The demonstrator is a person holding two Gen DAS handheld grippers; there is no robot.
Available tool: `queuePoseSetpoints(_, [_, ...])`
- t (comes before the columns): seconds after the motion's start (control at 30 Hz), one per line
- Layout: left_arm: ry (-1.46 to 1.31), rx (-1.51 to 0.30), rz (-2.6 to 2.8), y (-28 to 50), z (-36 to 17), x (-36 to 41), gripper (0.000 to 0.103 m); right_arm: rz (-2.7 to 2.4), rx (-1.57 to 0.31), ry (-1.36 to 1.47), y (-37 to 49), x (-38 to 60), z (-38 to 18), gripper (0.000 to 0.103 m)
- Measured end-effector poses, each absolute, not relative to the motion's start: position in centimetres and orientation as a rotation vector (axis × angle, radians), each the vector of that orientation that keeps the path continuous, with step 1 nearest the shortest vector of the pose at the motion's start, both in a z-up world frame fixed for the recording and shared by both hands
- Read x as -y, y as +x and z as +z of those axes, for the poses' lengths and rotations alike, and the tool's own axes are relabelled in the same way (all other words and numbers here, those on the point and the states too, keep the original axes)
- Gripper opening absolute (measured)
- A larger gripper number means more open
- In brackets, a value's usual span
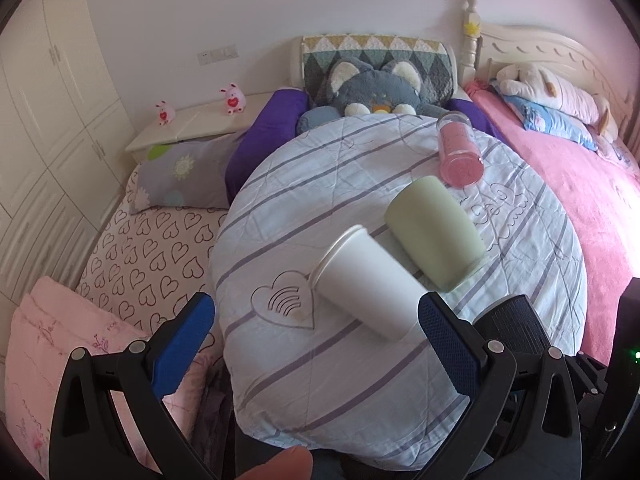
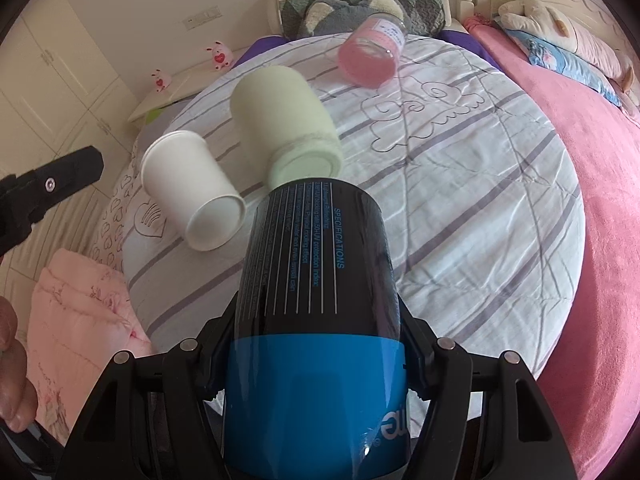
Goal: Flip cup upright
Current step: 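Lift the black-and-blue cup with the right tool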
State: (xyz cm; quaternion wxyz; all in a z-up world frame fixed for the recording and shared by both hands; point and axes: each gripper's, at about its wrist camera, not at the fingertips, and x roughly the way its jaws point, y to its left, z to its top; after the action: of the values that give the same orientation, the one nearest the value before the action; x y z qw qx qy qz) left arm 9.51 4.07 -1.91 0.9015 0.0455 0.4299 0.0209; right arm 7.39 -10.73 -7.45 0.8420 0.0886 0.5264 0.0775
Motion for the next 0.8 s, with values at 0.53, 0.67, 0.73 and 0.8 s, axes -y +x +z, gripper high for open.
queuePoseSetpoints(0.53, [0.078, -0.902, 0.066, 8.2, -2.6, -5.4, 0.103, 0.158, -1.107, 0.170, 7.8, 9.5, -8.7, 0.068])
queuePoseSetpoints(0.67, [0.080, -0.908, 0.070, 8.0, -2.8, -5.3, 0.103, 0.149, -1.099, 0.156, 7.9, 9.3, -8.9, 0.082])
queuePoseSetpoints(0.73, [0.079, -0.908, 0.074, 8.0, -2.8, -5.4, 0.103, 0.148, -1.090, 0.150, 7.8, 9.2, -8.6, 0.082])
queuePoseSetpoints(0.8, [0.076, -0.907, 0.077, 7.9, -2.7, -5.5, 0.103, 0.142, -1.081, 0.139, 7.7, 9.2, -8.3, 0.082])
